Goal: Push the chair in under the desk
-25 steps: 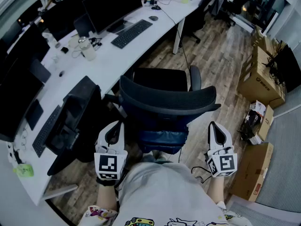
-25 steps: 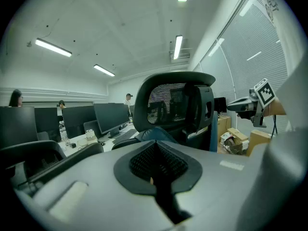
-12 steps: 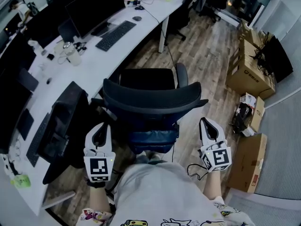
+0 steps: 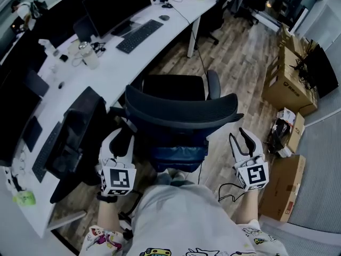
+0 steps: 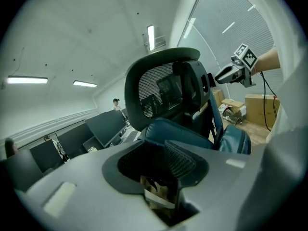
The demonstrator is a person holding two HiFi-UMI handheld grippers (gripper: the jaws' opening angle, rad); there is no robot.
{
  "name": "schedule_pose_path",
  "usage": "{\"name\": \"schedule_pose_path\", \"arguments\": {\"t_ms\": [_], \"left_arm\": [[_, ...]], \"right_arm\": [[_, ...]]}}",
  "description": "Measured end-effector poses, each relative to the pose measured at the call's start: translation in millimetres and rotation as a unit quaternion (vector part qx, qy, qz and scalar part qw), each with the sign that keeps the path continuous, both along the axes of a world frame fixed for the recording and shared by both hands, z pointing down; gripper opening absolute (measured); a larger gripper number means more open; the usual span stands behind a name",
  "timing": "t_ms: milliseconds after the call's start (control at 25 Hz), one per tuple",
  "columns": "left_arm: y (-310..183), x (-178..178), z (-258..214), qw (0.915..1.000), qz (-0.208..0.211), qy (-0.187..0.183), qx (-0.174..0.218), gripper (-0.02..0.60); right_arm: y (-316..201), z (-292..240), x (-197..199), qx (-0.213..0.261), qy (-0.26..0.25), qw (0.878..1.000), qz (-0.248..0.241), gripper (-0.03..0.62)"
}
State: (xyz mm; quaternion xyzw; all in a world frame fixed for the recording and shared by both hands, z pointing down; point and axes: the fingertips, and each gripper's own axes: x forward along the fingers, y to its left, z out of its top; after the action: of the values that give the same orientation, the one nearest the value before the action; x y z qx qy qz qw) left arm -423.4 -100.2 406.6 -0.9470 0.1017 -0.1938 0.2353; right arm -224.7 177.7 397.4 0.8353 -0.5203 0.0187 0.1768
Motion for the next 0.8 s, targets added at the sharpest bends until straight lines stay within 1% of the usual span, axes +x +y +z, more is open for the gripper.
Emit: {"name": "schedule_pose_path", "arguments": {"t_ms": [200, 360, 440, 600, 800], "left_arm": [[-8.4, 4.1, 7.2, 0.9992, -0.001, -0.030, 0.028, 0.177], [-12.5, 13.6, 8.3, 0.9959, 0.008, -0.054, 0.072, 0.219], [-15.1, 17.1, 11.9, 0.9926, 0.009, -0.072, 0.097, 0.235], [-21.1, 24.2, 20.6, 0.9844, 0.010, -0.111, 0.136, 0.274], [-34.2, 32.4, 25.9, 0.9754, 0.007, -0.139, 0.170, 0.298]], "right_arm": [[-6.5, 7.8, 6.4, -0.037, 0.017, 0.999, -0.021, 0.193], [-14.1, 12.1, 11.6, -0.072, 0.042, 0.996, -0.043, 0.227], [-15.6, 16.5, 16.2, -0.090, 0.048, 0.994, -0.046, 0.232], [-17.9, 25.2, 24.5, -0.110, 0.059, 0.991, -0.048, 0.264], [-21.6, 32.2, 34.2, -0.151, 0.095, 0.982, -0.059, 0.290]]}}
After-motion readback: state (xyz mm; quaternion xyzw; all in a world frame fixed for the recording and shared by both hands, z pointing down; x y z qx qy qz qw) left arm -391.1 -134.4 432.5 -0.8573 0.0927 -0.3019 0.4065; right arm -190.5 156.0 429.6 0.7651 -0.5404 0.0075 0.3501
